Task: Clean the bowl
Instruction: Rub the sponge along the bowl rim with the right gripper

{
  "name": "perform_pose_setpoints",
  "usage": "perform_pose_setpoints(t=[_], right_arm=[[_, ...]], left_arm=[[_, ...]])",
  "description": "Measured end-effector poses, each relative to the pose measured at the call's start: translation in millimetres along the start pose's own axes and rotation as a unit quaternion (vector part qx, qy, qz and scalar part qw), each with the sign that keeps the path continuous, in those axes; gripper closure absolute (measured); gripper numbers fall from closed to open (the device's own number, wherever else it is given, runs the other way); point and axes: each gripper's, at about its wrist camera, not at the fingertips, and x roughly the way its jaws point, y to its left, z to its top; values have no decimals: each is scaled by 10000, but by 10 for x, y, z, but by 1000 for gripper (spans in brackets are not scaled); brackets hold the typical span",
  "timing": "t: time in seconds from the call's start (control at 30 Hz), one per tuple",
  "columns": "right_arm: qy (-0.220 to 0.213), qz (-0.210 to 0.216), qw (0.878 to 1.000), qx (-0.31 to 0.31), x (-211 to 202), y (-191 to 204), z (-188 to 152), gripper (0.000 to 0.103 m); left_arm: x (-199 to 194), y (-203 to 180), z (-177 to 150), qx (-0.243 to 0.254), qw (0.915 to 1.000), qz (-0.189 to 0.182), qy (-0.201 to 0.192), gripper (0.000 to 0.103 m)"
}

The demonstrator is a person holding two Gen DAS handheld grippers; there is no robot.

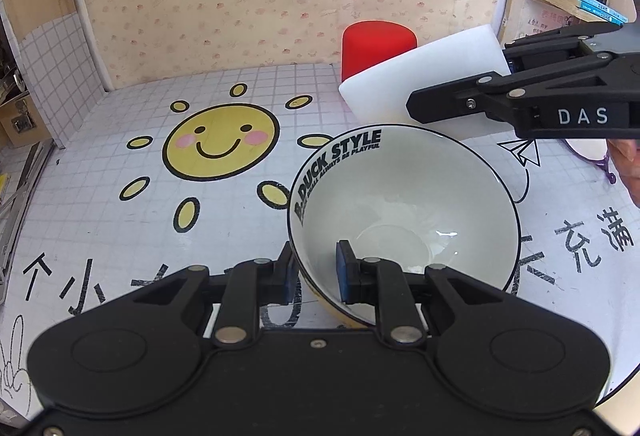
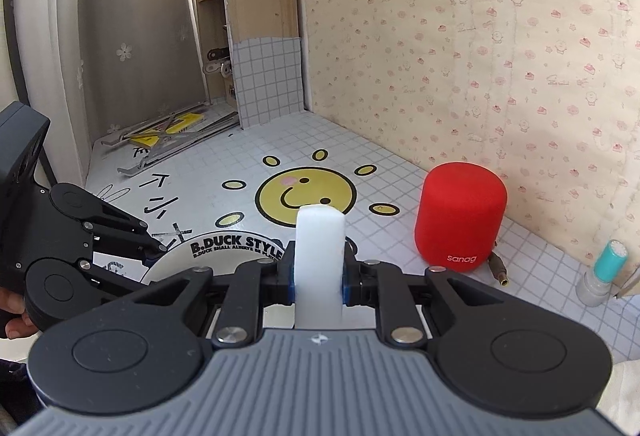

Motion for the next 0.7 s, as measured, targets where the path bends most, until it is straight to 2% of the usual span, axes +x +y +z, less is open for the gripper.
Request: perform_pose_setpoints(t=[0.3,0.57,0.7], right_arm=[[125,26,9999,-51,38,-57,-15,82],[264,293,9992,-51,-2,-90,-33,82],[246,399,9987,180,-92,-145,-121,82]], left_arm=[[32,-10,11,77,10000,-26,-31,82],[35,-17,18,119,9999,-55,-5,82],[40,-31,19,105,9999,-32,-33,82]])
